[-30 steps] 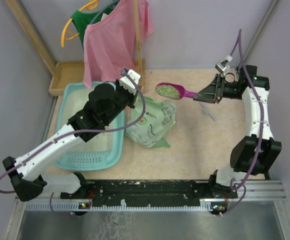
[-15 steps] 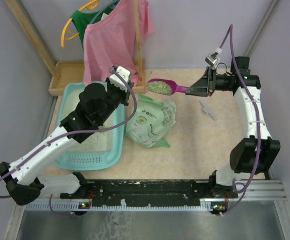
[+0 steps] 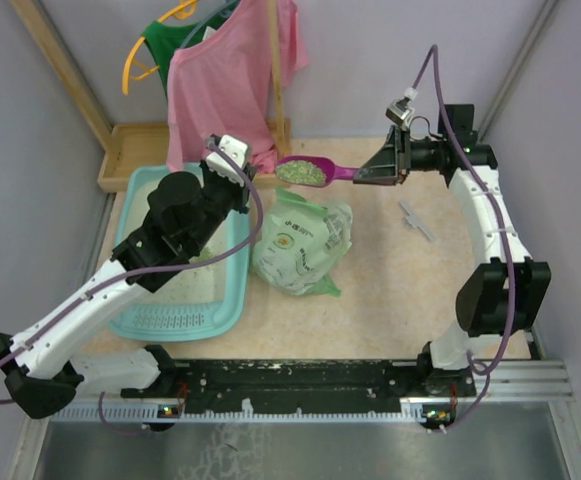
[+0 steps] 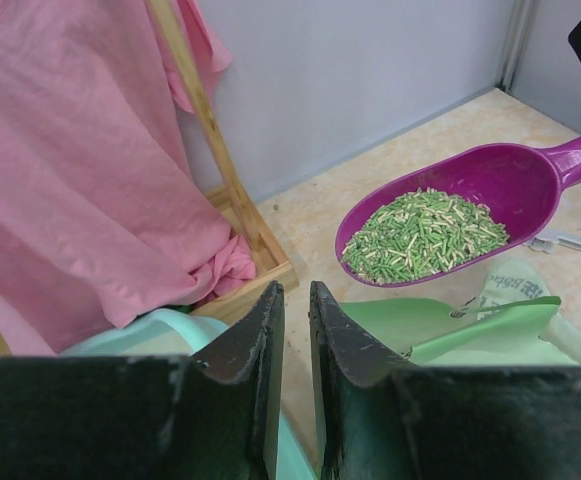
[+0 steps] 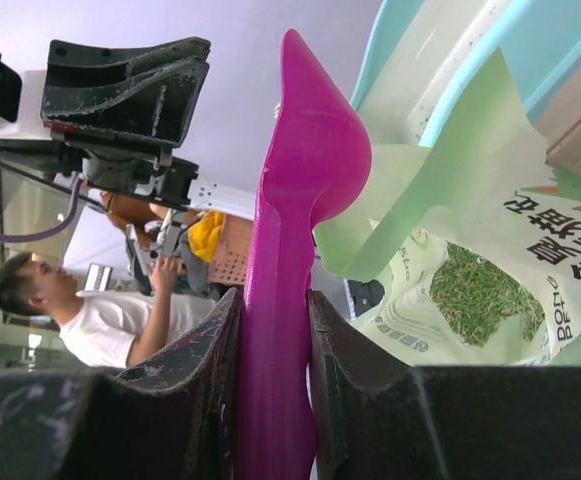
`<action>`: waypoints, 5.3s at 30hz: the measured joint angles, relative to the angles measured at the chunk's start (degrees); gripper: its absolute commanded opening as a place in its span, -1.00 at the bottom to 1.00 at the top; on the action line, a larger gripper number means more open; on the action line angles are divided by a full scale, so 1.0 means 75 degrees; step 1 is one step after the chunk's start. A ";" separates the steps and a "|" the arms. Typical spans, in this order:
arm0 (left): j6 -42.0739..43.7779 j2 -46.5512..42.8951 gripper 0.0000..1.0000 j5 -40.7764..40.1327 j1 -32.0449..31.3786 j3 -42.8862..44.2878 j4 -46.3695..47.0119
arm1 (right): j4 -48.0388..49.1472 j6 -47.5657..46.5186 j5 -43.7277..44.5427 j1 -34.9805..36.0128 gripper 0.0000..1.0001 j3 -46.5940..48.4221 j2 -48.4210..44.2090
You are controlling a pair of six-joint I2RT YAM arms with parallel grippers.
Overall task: Fill the litter box with clean litter
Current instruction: Pour the cat litter into the litter box.
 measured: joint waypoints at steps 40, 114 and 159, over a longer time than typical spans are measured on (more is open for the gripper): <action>0.0006 -0.0615 -0.61 -0.0586 0.0032 -0.0251 -0.0204 | 0.7568 0.6137 -0.0460 0.2684 -1.00 0.0522 0.2197; 0.1174 -0.1072 -0.11 -0.0667 0.0032 0.0329 0.0038 | 0.2999 0.3025 0.1262 0.5112 -1.00 0.5517 0.5450; 0.1271 -0.1614 -0.07 -0.0618 0.0032 -0.0941 0.0431 | -0.2288 -0.3824 0.7793 0.6382 -1.00 0.6394 0.5123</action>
